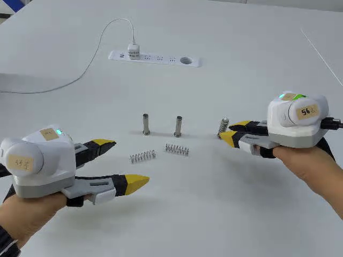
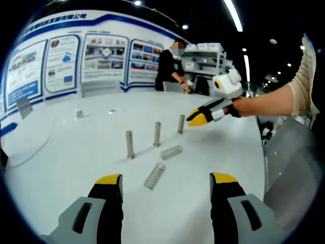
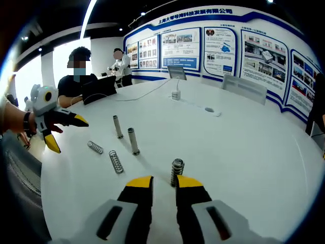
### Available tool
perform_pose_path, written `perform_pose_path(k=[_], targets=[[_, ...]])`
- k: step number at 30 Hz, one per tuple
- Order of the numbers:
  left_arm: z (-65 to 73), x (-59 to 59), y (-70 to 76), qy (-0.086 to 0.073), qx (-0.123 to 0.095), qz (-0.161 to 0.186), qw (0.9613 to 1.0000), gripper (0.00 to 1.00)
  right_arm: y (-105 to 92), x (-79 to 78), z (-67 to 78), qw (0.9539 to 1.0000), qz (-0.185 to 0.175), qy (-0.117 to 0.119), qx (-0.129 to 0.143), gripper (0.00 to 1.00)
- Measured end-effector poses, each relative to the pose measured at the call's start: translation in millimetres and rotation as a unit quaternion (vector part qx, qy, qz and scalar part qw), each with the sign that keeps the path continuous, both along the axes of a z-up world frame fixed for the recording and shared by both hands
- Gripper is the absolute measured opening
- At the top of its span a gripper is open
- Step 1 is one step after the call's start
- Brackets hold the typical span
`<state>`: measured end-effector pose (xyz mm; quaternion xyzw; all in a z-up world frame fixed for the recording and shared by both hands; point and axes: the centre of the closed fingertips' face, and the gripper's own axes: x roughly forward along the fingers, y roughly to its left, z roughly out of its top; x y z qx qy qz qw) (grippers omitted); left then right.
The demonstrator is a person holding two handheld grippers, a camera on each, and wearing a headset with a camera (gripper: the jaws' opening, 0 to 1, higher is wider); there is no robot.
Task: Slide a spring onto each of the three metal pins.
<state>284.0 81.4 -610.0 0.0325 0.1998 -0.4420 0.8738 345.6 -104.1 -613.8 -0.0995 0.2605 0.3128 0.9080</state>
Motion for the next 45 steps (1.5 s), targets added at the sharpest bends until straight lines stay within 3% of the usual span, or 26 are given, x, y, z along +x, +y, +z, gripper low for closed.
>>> perform_pose_path(k=[15,28,45], targets=[[1.7,0.1,0.8,-0.002,0.001,0.000,1.0000,0.71,35.0,-13.5,-8.0,0.9980,0.063,0.006,-0.005,0.19],[1.7,-1.1,1.7,-0.002,0.004,0.000,1.0000,0.71,69.5,-20.2,-18.1,0.9916,0.128,0.010,-0.013,0.19],[-1.3,0.0,5.8,0.002,0.005,0.006,1.0000,0.71,81.7,-17.2,-35.5,0.9855,0.165,0.023,-0.033,0.18]])
